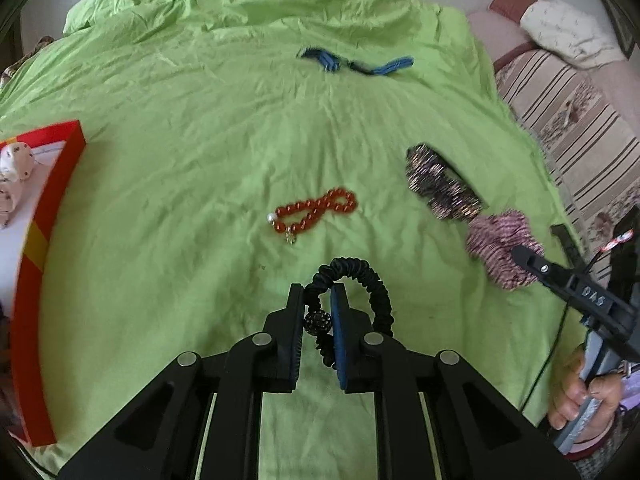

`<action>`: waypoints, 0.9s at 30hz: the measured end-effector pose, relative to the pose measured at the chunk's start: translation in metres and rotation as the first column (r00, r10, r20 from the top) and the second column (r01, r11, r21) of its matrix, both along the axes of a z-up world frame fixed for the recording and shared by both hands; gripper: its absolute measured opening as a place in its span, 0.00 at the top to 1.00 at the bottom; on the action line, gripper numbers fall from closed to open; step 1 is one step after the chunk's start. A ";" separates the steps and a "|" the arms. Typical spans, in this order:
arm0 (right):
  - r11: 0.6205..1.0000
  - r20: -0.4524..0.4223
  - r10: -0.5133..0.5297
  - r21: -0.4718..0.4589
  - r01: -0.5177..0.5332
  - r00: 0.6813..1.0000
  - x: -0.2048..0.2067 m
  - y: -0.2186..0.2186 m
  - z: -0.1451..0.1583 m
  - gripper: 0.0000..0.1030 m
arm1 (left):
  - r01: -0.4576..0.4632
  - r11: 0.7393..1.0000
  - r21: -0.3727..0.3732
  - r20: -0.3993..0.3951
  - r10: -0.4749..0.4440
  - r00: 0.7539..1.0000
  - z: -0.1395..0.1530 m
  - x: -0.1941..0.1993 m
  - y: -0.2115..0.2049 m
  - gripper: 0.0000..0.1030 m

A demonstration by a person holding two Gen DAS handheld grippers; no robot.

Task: Organize jewelry
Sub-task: 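Lift both scrunchies and carry them toward the red-rimmed tray, then lower both scrunchies into the tray and open both tools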

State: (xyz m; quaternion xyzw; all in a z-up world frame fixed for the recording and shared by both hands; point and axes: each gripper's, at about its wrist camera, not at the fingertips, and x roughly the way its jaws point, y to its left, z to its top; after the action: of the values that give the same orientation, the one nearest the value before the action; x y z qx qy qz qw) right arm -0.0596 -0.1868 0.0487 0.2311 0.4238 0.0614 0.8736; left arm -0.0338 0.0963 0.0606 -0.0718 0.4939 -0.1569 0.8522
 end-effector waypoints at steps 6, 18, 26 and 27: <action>1.000 0.047 0.027 -0.011 -0.026 0.999 -0.016 0.016 0.025 0.86 | -0.006 0.999 -0.051 0.091 0.010 0.996 0.046 -0.024 0.017 0.88; 0.994 0.102 0.103 -0.057 -0.098 0.989 -0.044 0.054 0.069 0.86 | -0.096 0.989 -0.115 0.194 0.117 0.974 0.099 -0.070 0.093 0.88; 0.974 0.111 0.217 -0.096 -0.206 0.970 -0.038 0.107 0.089 0.86 | -0.273 0.958 -0.086 0.237 0.286 0.928 0.119 -0.095 0.199 0.88; 0.969 0.114 0.235 -0.103 -0.224 0.965 -0.037 0.116 0.091 0.86 | -0.296 0.952 -0.081 0.240 0.307 0.921 0.121 -0.098 0.212 0.88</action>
State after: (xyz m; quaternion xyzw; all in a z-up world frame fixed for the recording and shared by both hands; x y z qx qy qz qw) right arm -0.0963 -0.0709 0.1402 0.1368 0.3942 0.1575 0.8951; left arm -0.1313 0.3085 0.1814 -0.1451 0.3619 -0.0423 0.9199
